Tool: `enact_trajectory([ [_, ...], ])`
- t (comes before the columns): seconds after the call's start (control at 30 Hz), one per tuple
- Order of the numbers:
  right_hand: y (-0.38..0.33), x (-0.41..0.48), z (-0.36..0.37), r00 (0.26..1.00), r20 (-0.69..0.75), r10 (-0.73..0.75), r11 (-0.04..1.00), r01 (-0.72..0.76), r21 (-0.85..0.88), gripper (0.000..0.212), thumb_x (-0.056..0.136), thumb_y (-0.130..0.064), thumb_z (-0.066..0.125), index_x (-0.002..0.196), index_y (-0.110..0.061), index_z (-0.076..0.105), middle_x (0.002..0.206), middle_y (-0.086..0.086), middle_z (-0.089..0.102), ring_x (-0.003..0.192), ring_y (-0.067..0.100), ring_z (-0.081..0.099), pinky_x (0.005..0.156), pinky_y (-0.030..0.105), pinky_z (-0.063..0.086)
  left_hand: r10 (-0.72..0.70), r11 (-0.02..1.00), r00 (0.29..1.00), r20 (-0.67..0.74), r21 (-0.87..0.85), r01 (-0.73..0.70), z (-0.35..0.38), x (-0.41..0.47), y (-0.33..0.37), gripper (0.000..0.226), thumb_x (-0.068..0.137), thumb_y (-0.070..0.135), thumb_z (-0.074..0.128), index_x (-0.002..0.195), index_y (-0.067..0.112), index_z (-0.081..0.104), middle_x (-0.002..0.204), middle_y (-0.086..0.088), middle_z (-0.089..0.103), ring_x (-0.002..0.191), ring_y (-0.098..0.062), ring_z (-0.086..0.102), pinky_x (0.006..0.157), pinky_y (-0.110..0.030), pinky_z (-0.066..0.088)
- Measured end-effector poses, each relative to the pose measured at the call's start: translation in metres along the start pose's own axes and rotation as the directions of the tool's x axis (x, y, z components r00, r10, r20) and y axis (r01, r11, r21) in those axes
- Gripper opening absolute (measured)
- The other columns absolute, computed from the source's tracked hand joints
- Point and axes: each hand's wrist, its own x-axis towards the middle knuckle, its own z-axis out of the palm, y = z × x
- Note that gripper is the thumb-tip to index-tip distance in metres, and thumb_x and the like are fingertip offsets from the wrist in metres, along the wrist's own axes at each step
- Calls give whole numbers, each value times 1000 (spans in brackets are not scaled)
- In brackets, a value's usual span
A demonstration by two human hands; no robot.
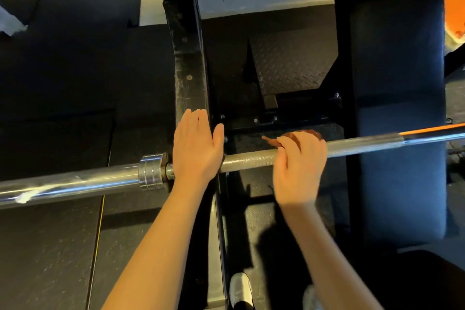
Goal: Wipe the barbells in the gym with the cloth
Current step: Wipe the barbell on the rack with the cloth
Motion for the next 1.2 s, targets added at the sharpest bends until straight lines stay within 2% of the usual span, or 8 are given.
enact_trajectory([
  [0.17,-39,-19,23,928,169,-332,943,331,36,28,92,-21,49,113,-14,67,114,5,62,113,23,54,103,48,39,2,1000,999,-53,7,-2,2,15,1,46,93,42,21,107,12,52,103,1,50,114,-23,49,97,-38,41],
  [0.27,-8,18,2,851,259,-456,876,481,-41,29,92,-29,42,94,-19,70,91,-2,64,88,21,60,83,37,39,-20,1000,999,-38,-21,19,1,19,2,50,95,43,21,115,11,54,114,-3,55,123,-26,48,103,-45,42],
  [0.4,25,29,-16,992,113,-56,993,67,-99,34,91,-26,37,87,-19,70,93,-3,60,97,20,53,114,48,21,-40,999,999,-24,-28,40,-2,19,5,54,95,42,23,124,9,54,123,-5,55,131,-26,43,110,-43,37],
  [0.5,-11,10,2,995,61,74,996,-71,-54,35,93,-28,40,90,-17,73,95,-1,60,99,20,50,104,53,36,-45,999,999,-29,-17,44,-2,19,5,50,95,44,23,114,12,56,111,-2,56,121,-25,50,105,-42,41],
  [0.7,0,16,-2,835,337,-436,881,473,-32,32,94,-29,47,117,-22,68,110,-1,65,103,21,58,90,39,45,-58,997,996,-67,-48,54,0,19,6,36,95,42,24,94,18,52,91,5,48,87,-12,48,85,-37,48],
  [0.93,13,20,-9,992,-49,119,989,-123,-87,32,88,-18,42,91,-11,73,98,7,62,100,31,55,100,59,38,-28,1000,998,-62,8,29,0,17,6,42,96,43,23,102,16,55,95,5,48,91,-12,47,88,-35,46],
  [1.13,17,12,-11,868,233,-439,892,453,-6,29,90,-22,48,106,-15,71,107,4,66,100,25,59,86,44,46,-2,999,1000,-25,53,3,0,10,4,38,95,43,20,95,19,49,90,4,47,85,-14,47,83,-39,47],
  [1.2,50,34,-29,889,227,-398,908,417,-41,27,87,-22,47,92,-18,73,91,0,67,84,25,61,77,45,47,8,998,1000,-16,64,-7,0,7,6,42,95,44,19,98,18,52,92,4,48,88,-14,48,86,-38,46],
])
